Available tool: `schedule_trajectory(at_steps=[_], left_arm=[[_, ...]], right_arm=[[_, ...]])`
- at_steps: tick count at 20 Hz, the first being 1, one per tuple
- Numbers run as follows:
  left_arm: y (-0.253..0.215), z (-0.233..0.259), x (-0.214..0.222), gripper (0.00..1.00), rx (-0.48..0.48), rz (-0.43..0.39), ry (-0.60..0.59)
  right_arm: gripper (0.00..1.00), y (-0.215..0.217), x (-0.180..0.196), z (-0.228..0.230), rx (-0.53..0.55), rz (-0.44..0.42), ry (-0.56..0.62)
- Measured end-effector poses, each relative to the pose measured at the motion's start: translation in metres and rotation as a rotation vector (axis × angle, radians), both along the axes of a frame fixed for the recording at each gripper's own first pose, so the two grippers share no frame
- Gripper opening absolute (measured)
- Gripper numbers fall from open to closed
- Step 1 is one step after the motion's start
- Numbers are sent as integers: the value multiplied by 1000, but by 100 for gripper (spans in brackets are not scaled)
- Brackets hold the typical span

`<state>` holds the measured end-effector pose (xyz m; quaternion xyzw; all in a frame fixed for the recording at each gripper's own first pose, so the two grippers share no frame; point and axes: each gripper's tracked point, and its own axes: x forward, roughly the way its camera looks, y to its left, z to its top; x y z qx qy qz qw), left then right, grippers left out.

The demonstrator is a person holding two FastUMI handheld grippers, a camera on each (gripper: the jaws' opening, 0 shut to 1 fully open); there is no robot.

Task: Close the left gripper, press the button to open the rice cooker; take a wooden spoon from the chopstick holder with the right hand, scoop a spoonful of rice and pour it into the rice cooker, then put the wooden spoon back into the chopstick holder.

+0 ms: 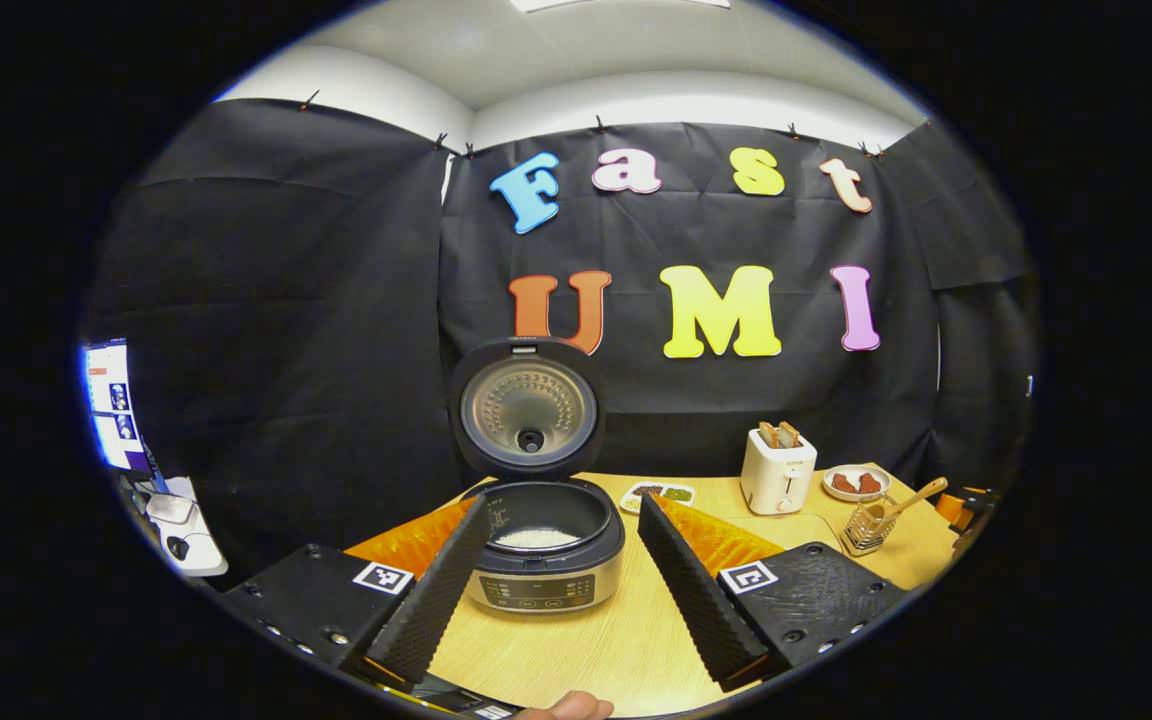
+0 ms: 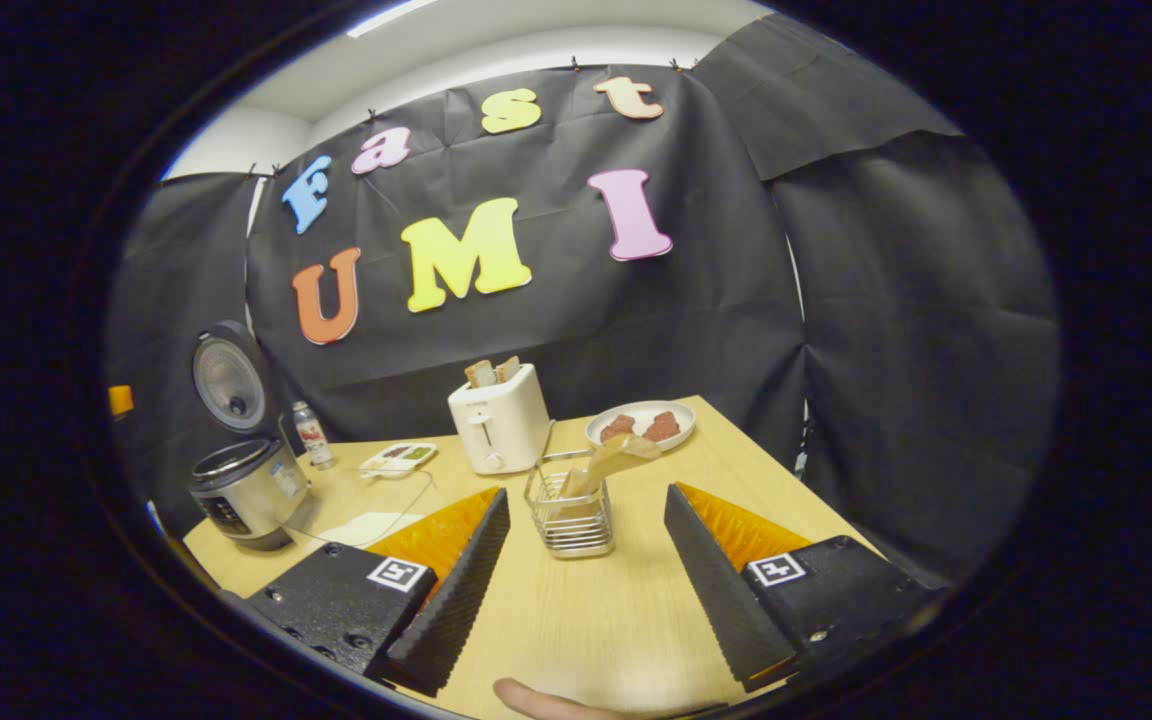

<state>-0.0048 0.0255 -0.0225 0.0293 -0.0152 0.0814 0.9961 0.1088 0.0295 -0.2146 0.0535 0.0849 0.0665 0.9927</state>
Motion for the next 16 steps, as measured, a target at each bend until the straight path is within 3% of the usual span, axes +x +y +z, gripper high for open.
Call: schedule_trajectory(at_steps=[1,2,3,6,8,11,12,13,14,15,16], left_arm=[[1,-1,-6,96,15,14,-18],[2,-3,-11,100,26,31,-31],[2,-10,-17,95,35,42,-31],[7,-21,-32,95,74,73,-37],[12,-25,-41,96,74,91,-42],[17,-27,-52,96,64,111,-60],[17,-28,-54,96,66,112,-64],[15,-30,-56,96,63,103,-63],[11,-30,-57,95,57,92,-65],[9,-29,-59,95,50,78,-68],[8,-28,-59,96,45,72,-71]], right_arm=[[100,-2,11,-5,7,-17,0],[100,-2,21,-11,20,-32,9],[100,0,28,-17,33,-35,20],[99,1,55,-26,5,-63,25],[93,4,66,-31,-24,-65,31],[55,12,79,-29,-26,-63,10],[61,12,83,-30,-34,-73,10],[59,17,85,-30,-31,-68,4],[49,20,88,-31,-28,-68,5],[59,21,92,-32,-24,-75,8],[51,23,96,-34,-28,-81,7]])
